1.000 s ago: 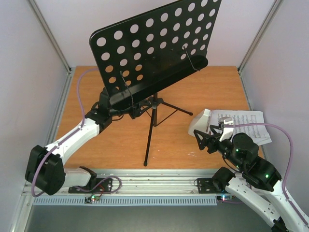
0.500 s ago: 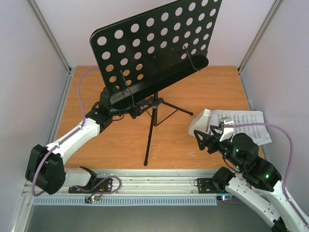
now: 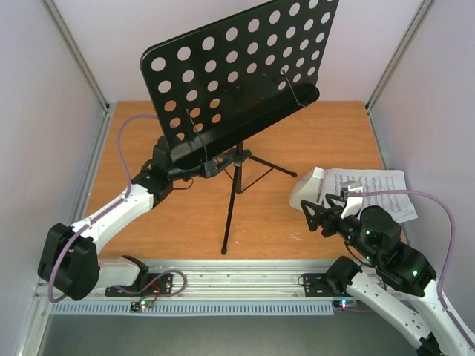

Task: Pack up the instrument practice props
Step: Unscrew the knob on the music stand.

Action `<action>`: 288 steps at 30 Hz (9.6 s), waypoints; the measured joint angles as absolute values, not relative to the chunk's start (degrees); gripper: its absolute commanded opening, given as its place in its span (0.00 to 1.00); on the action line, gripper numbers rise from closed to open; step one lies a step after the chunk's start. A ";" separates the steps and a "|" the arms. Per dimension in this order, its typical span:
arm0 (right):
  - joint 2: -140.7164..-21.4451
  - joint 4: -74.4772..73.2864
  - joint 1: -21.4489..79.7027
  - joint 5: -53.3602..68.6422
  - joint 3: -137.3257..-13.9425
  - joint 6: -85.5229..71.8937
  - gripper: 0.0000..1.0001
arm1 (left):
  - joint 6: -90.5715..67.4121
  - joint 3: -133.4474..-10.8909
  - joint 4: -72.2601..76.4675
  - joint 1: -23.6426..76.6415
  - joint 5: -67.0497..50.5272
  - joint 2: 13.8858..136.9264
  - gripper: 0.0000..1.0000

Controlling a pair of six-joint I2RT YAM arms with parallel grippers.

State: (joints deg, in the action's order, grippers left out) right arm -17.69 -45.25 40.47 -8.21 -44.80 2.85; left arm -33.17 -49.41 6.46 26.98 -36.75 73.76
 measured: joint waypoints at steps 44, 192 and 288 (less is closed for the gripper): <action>-15.53 -46.74 40.47 -7.46 -44.99 2.35 0.94 | 0.56 -52.49 0.16 26.92 -36.05 72.55 0.41; -12.73 -50.22 40.47 -7.70 -45.47 1.06 0.95 | -28.60 -49.98 -0.01 26.70 -27.66 63.02 0.66; -16.12 -48.97 40.47 -6.61 -45.12 1.02 0.95 | -16.43 -46.81 10.00 27.68 -37.80 72.42 0.12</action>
